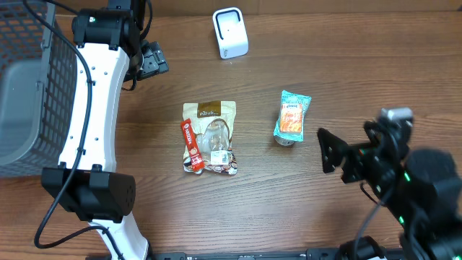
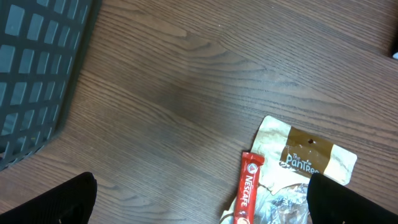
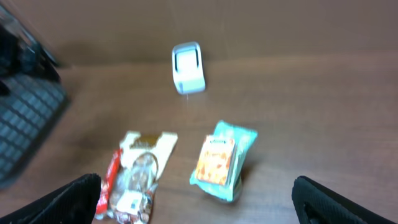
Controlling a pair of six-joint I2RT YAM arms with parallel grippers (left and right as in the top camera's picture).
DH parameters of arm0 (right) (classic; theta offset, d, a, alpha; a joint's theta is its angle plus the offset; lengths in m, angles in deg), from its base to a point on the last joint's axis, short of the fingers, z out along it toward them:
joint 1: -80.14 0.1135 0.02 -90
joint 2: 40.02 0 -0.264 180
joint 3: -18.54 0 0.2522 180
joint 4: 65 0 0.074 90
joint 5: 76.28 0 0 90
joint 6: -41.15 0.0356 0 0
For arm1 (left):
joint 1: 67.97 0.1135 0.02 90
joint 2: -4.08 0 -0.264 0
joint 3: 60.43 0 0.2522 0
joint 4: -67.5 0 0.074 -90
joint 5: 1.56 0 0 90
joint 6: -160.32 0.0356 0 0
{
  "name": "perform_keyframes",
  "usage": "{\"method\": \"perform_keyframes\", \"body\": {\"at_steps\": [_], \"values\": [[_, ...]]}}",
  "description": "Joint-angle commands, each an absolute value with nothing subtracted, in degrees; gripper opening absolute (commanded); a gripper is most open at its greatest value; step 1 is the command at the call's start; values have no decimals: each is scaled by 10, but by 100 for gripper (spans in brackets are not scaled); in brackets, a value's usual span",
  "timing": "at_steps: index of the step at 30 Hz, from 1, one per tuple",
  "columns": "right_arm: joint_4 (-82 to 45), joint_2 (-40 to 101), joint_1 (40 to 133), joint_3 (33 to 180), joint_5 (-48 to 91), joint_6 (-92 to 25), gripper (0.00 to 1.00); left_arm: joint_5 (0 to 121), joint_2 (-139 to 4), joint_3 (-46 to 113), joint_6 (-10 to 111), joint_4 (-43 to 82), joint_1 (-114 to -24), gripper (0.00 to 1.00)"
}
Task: Scan the item barcode
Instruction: 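Reach the right gripper toward the green-and-orange snack packet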
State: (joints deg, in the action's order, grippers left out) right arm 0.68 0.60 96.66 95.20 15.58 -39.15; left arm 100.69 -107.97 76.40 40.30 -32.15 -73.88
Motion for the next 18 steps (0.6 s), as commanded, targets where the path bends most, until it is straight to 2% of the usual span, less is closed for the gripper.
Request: {"method": "perform_keyframes", "body": {"at_steps": [1,5,11,15,16,18], "values": [[20,60,964,969,183,-388,100,1013,-1073,763,399,-321,-740,100],[40,115,964,969,188,-388,98,1013,-1073,763,399,-321,-740,100],[38,196,964,969,188,-388,69,1008,-1073,763,399,-321,-740,100],[28,256,964,969,188,-388,34,1008,-1073,763,399,-321,-740,100],[25,271,964,969,188,-388,30,1008,-1073,763,399,-321,-740,99],[19,297,964,969,189,-388,30,1008,-1073,763,399,-321,-740,100]]}}
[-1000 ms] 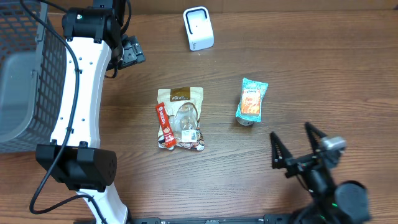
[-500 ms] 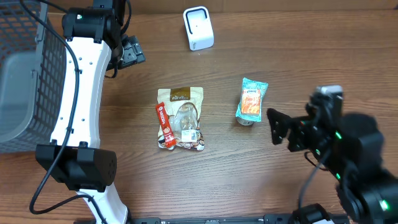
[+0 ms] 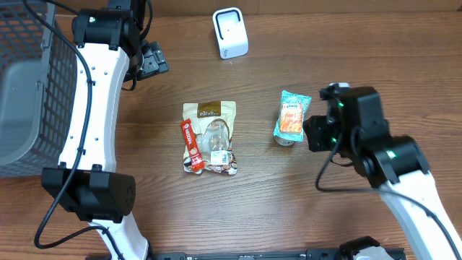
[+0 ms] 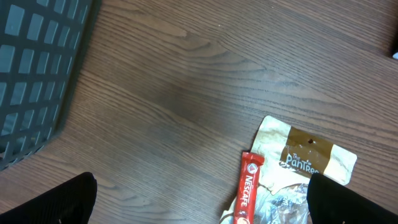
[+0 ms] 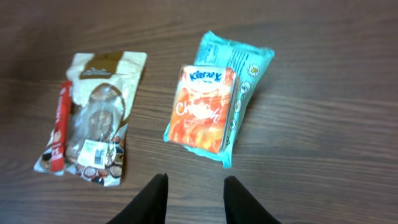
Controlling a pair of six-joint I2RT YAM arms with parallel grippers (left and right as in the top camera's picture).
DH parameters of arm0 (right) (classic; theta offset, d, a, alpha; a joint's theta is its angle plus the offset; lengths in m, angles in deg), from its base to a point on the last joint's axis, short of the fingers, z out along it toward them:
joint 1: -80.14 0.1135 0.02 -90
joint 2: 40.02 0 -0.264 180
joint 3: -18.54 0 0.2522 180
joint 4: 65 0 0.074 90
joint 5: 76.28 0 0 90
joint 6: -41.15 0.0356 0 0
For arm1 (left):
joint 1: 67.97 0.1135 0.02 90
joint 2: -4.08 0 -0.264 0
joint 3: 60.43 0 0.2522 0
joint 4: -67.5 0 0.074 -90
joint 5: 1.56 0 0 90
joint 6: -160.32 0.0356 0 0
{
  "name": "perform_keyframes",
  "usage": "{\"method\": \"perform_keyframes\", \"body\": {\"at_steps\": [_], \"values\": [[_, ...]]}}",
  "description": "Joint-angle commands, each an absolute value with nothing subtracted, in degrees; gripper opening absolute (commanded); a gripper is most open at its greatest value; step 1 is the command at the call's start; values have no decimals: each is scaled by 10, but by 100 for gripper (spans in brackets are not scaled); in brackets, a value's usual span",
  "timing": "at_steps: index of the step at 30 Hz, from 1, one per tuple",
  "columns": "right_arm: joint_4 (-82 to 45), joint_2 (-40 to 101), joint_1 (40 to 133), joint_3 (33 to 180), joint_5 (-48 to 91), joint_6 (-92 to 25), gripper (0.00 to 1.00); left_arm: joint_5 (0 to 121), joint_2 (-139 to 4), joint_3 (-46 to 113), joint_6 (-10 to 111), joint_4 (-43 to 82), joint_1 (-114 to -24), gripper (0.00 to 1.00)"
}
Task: Scan the item barcode
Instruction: 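Reach the right gripper toward the green-and-orange snack packet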
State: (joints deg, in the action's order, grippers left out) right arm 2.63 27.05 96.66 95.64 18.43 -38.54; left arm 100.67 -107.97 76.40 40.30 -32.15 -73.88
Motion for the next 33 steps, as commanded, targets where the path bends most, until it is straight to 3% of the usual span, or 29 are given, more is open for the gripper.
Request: {"method": "perform_keyframes", "body": {"at_steps": [1,8,15,18,33], "values": [[16,310,964,969,193,-388,30,1008,-1073,763,399,-321,-740,100],[-25,353,964,969,228,-387,31,1008,-1073,763,399,-321,-740,99],[-102,353,969,969,271,-341,47,1008,-1073,763,399,-321,-740,100],[-116,353,975,969,269,-336,48,1008,-1073,763,399,-321,-740,99],[24,386,958,1062,206,-336,52,1008,-1073,763,399,-321,-740,100]]}}
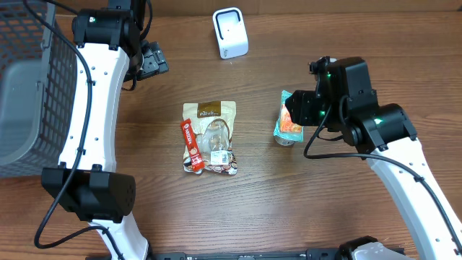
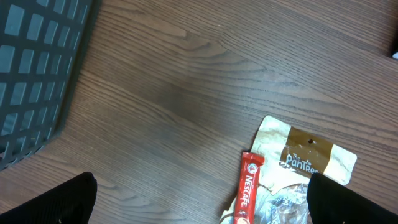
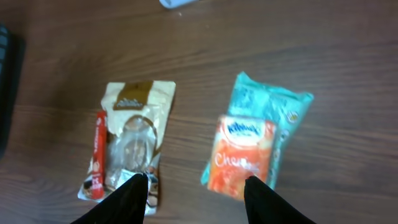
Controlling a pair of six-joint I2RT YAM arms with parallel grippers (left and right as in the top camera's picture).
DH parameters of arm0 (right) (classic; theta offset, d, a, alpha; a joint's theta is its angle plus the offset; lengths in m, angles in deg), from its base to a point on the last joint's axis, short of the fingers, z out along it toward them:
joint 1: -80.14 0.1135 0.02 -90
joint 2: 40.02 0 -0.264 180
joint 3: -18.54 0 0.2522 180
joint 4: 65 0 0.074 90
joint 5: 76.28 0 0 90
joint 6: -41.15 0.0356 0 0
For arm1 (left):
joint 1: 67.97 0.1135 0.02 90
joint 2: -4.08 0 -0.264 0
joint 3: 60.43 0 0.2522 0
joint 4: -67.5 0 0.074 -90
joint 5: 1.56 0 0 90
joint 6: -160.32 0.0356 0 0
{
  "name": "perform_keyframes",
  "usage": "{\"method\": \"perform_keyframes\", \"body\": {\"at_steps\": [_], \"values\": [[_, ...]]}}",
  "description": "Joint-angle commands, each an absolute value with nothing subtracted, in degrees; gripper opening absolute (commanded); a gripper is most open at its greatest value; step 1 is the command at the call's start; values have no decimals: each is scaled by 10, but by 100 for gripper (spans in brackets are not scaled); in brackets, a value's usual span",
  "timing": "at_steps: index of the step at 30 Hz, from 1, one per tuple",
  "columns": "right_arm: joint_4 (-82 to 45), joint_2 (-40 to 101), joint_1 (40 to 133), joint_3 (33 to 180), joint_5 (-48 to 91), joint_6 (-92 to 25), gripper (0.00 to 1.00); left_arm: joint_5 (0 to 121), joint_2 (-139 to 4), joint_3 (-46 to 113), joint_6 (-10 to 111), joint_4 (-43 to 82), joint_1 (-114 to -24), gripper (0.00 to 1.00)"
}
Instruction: Scan the item barcode
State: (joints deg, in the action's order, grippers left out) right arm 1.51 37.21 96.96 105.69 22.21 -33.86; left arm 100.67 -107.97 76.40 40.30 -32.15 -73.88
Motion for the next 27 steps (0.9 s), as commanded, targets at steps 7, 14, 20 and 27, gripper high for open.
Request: {"method": "perform_keyframes", "body": {"at_steps": [7,14,20,27], "values": [[27,455,954,1049,189,-338,52,1008,-1073,763,399,-321,-740,99],[27,503,954,1049,187,-338,44,1008,-1073,763,399,-321,-740,100],[27,505,954,1049,187,-338,40,1008,-1073,763,399,-321,-740,100],[32,505,954,1043,187,-338,32,1008,-1073,763,399,-321,-740,100]]}}
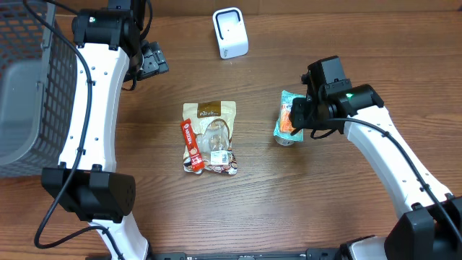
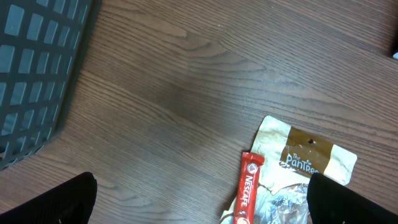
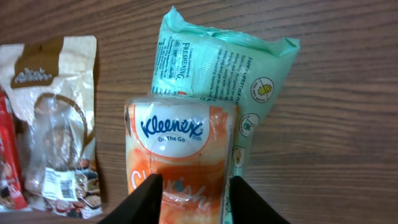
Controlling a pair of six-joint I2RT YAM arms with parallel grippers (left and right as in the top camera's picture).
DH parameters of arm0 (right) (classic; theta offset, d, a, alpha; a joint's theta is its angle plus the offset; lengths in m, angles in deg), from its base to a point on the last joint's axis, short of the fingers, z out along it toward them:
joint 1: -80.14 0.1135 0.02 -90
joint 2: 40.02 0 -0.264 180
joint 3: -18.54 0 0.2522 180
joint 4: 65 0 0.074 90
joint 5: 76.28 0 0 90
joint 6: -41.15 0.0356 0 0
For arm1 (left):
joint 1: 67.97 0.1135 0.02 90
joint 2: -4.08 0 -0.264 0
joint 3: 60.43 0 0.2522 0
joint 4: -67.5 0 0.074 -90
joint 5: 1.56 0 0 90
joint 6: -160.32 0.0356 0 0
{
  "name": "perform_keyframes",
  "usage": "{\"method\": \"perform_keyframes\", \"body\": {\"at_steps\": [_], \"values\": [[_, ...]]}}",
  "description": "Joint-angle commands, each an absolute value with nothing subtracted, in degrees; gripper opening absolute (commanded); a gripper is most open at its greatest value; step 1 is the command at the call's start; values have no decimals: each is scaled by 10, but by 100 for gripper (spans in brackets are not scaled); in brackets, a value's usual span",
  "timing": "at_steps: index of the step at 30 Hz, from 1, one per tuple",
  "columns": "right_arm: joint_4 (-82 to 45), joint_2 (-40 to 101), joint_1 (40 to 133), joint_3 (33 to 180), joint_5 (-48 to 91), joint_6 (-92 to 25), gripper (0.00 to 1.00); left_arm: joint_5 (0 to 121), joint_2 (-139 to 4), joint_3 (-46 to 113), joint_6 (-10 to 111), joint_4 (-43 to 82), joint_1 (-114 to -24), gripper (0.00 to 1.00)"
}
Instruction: Scan the item barcode
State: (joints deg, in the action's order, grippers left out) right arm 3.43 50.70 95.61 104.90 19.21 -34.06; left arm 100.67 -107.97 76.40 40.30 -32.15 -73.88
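Note:
An orange Kleenex pack [image 3: 183, 143] lies on top of a teal wipes pack [image 3: 217, 59] at the table's right middle. My right gripper [image 3: 196, 199] is low over the orange pack, open, its two fingers straddling the pack's near end. In the overhead view the right gripper [image 1: 299, 115] covers part of the Kleenex pack [image 1: 289, 124]. A white scanner [image 1: 230, 32] stands at the far edge. My left gripper [image 2: 202, 199] hangs open and empty, high at the far left [image 1: 153, 59].
A tan snack bag [image 1: 214, 137] with a red Nescafe stick [image 1: 189, 144] on its left edge lies mid-table, left of the packs. A grey wire basket [image 1: 29, 87] fills the left side. The left arm's white link runs down along the basket.
My right gripper has dropped from above the packs down onto the orange Kleenex pack, and its fingers stand a little closer together. The left arm and all items lie as before.
My right gripper was wide open, low and back at the right. Then it was nearer the two packs with its fingers closer together, then higher above them with the fingers spread wider. Now it is down at the Kleenex pack. The left arm stayed still.

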Motion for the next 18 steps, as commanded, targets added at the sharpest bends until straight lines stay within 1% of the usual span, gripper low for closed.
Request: {"method": "perform_keyframes", "body": {"at_steps": [1,3,5,6,9,14,18], "values": [[32,505,954,1043,187,-338,29,1008,-1073,763,399,-321,-740,99],[32,505,954,1043,187,-338,28,1008,-1073,763,399,-321,-740,100],[33,505,955,1043,189,-338,22,1008,-1073,763,399,-321,-740,100],[33,505,955,1043,192,-338,17,1008,-1073,763,399,-321,-740,100],[33,505,955,1043,200,-338,10,1008,-1073,763,399,-321,-740,99],[26,505,958,1043,247,-338,9,1008,-1073,763,399,-321,-740,99],[21,505,970,1043,254,-340,9,1008,-1073,763,399,-321,-740,100]]}}
